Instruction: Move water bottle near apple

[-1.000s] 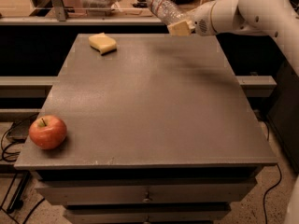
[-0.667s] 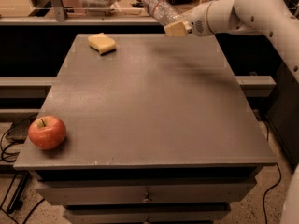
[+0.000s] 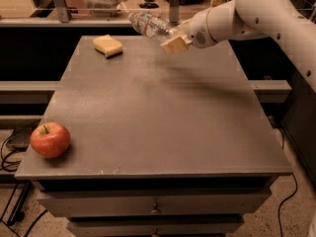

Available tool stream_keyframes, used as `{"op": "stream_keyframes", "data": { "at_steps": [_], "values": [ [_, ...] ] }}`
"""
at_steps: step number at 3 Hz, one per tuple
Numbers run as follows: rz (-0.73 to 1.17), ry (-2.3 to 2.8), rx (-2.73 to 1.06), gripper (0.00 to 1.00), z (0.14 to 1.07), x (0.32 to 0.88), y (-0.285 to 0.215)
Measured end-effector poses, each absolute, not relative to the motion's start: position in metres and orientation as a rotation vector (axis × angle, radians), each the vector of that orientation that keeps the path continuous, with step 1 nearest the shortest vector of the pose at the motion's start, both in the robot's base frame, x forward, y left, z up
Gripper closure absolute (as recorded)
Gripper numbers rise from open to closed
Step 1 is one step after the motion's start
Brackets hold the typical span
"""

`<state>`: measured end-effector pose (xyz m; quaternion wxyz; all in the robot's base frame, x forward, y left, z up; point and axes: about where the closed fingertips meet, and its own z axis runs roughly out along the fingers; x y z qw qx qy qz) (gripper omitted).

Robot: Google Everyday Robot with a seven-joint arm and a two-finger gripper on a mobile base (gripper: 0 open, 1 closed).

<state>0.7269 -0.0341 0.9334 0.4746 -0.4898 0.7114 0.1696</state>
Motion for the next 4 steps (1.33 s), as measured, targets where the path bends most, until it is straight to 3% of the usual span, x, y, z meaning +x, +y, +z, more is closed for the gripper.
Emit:
{"op": "stream_keyframes", "data": {
  "at_steps": [4],
  "values": [
    [0.591, 1.445, -1.667, 1.00, 0.899, 0.540, 0.068]
  ]
}}
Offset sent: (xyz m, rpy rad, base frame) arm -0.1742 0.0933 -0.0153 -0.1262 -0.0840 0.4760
